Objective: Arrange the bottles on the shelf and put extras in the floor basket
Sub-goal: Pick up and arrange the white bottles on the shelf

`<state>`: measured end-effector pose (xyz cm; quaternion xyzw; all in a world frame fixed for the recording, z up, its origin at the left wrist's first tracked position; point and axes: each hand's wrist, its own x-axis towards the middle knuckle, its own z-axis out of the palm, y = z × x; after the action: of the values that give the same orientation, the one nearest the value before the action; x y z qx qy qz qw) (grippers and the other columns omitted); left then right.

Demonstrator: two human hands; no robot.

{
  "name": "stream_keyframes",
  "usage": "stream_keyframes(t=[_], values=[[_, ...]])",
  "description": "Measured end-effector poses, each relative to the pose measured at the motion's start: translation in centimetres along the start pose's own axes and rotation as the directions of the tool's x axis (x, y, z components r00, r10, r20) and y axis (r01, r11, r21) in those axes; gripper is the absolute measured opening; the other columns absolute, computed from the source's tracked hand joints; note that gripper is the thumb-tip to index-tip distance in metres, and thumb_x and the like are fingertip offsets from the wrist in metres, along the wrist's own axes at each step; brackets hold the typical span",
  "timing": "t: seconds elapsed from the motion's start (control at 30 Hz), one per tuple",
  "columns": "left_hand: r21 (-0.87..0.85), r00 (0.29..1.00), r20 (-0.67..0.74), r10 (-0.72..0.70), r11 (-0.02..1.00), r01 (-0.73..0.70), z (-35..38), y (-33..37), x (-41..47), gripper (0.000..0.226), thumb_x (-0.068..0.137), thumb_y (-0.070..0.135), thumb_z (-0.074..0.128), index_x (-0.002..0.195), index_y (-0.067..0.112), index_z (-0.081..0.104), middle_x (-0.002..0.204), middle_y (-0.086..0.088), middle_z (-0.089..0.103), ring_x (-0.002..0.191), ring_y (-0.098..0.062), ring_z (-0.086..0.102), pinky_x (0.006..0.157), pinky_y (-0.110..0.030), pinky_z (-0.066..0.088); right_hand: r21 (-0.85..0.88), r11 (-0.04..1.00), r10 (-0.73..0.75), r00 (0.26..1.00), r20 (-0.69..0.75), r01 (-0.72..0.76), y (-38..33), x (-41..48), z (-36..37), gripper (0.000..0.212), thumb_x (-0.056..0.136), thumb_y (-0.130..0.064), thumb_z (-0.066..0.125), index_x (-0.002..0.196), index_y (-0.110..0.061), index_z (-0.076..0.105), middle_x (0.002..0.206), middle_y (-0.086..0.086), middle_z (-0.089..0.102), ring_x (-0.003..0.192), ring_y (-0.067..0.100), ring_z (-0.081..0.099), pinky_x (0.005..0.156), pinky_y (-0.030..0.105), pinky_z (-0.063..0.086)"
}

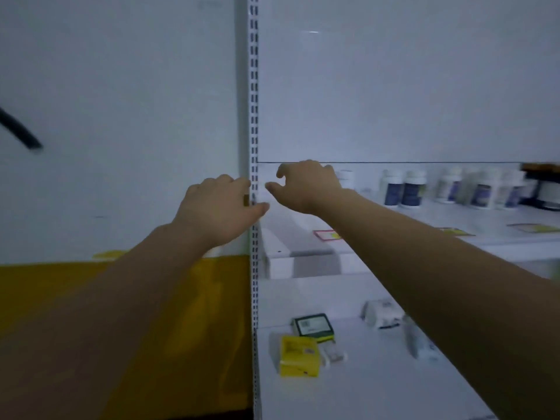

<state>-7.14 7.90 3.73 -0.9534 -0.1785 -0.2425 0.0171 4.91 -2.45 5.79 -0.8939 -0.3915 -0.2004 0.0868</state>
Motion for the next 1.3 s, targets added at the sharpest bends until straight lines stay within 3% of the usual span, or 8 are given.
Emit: stream_keyframes(t=[0.37, 0.53, 0.73, 0.83, 0.9, 1.03, 1.1, 1.3], values=[[-0.205, 0.928, 0.002, 0.372, 0.909, -0.364, 4.2, 29.9, 4.2, 0.053, 0.089, 0.058, 0.043, 0.128, 0.022, 0.05, 0.127, -0.007, 0.053, 0.115, -0.028, 0.049, 0.091, -0.038, 0.039, -0.052, 0.88, 0.471, 0.882, -0.018, -0.472, 27.8, -14.9, -6.8, 0.044, 0.095, -0.048, 0.039, 0.124, -0.02, 0.056, 0.122, 0.008, 0.059, 0.112, 0.028, 0.053, 0.085, 0.036, 0.04], [-0.242, 0.9, -0.017, 0.436, 0.871, -0.427, 6.2, 43.3, 6.0, 0.057, 0.089, 0.058, 0.043, 0.133, 0.022, 0.048, 0.129, -0.01, 0.052, 0.117, -0.031, 0.048, 0.09, -0.039, 0.039, -0.115, 0.844, 0.523, 0.851, -0.049, -0.525, 39.4, -20.1, -8.7, 0.041, 0.094, -0.048, 0.04, 0.115, -0.018, 0.058, 0.107, 0.005, 0.063, 0.101, 0.027, 0.057, 0.088, 0.039, 0.044], [-0.254, 0.89, -0.047, 0.454, 0.856, -0.45, 8.0, 55.5, 8.5, 0.051, 0.089, 0.059, 0.042, 0.119, 0.02, 0.055, 0.119, -0.009, 0.056, 0.109, -0.03, 0.053, 0.082, -0.037, 0.04, -0.23, 0.802, 0.557, 0.829, -0.044, -0.551, 51.9, -22.6, -10.5, 0.042, 0.095, -0.048, 0.036, 0.116, -0.02, 0.059, 0.116, 0.006, 0.061, 0.107, 0.027, 0.053, 0.084, 0.039, 0.035], [-0.233, 0.901, -0.038, 0.433, 0.873, -0.429, 9.0, 57.7, 10.2, 0.046, 0.089, 0.058, 0.042, 0.112, 0.02, 0.056, 0.116, -0.008, 0.058, 0.105, -0.029, 0.054, 0.08, -0.036, 0.041, -0.198, 0.826, 0.531, 0.846, -0.045, -0.528, 55.0, -20.9, -10.0, 0.038, 0.094, -0.048, 0.037, 0.104, -0.017, 0.058, 0.109, 0.007, 0.061, 0.103, 0.029, 0.055, 0.085, 0.04, 0.04], [-0.198, 0.92, -0.022, 0.391, 0.9, -0.387, 9.5, 57.7, 11.7, 0.046, 0.089, 0.059, 0.04, 0.109, 0.021, 0.056, 0.115, -0.009, 0.057, 0.104, -0.03, 0.053, 0.081, -0.038, 0.041, -0.14, 0.862, 0.484, 0.874, -0.056, -0.486, 55.5, -18.9, -9.3, 0.038, 0.093, -0.045, 0.04, 0.109, -0.017, 0.059, 0.11, 0.007, 0.062, 0.103, 0.028, 0.056, 0.085, 0.038, 0.042], [-0.098, 0.958, 0.018, 0.285, 0.954, -0.282, 10.2, 55.3, 13.8, 0.053, 0.09, 0.06, 0.037, 0.123, 0.02, 0.051, 0.122, -0.01, 0.054, 0.112, -0.032, 0.049, 0.087, -0.04, 0.039, -0.035, 0.93, 0.362, 0.93, -0.069, -0.365, 54.4, -14.6, -7.7, 0.031, 0.094, -0.04, 0.042, 0.104, -0.015, 0.058, 0.098, 0.008, 0.062, 0.09, 0.027, 0.057, 0.074, 0.034, 0.044], [-0.065, 0.973, 0.029, 0.229, 0.972, -0.227, 10.2, 53.4, 14.3, 0.053, 0.091, 0.059, 0.038, 0.125, 0.02, 0.051, 0.123, -0.01, 0.053, 0.112, -0.032, 0.049, 0.086, -0.04, 0.039, -0.02, 0.953, 0.301, 0.951, -0.072, -0.303, 53.6, -12.8, -6.9, 0.034, 0.095, -0.04, 0.041, 0.11, -0.014, 0.057, 0.104, 0.009, 0.062, 0.092, 0.028, 0.057, 0.073, 0.033, 0.043], [0.004, 0.997, 0.053, 0.054, 0.999, -0.054, 9.9, 49.1, 15.8, 0.047, 0.092, 0.056, 0.038, 0.119, 0.02, 0.052, 0.118, -0.008, 0.056, 0.106, -0.029, 0.052, 0.084, -0.037, 0.039, 0.04, 0.987, 0.159, 0.986, -0.057, -0.157, 52.6, -7.9, -5.5, 0.044, 0.096, -0.042, 0.041, 0.132, -0.017, 0.05, 0.128, 0.009, 0.057, 0.116, 0.029, 0.051, 0.094, 0.039, 0.043]])
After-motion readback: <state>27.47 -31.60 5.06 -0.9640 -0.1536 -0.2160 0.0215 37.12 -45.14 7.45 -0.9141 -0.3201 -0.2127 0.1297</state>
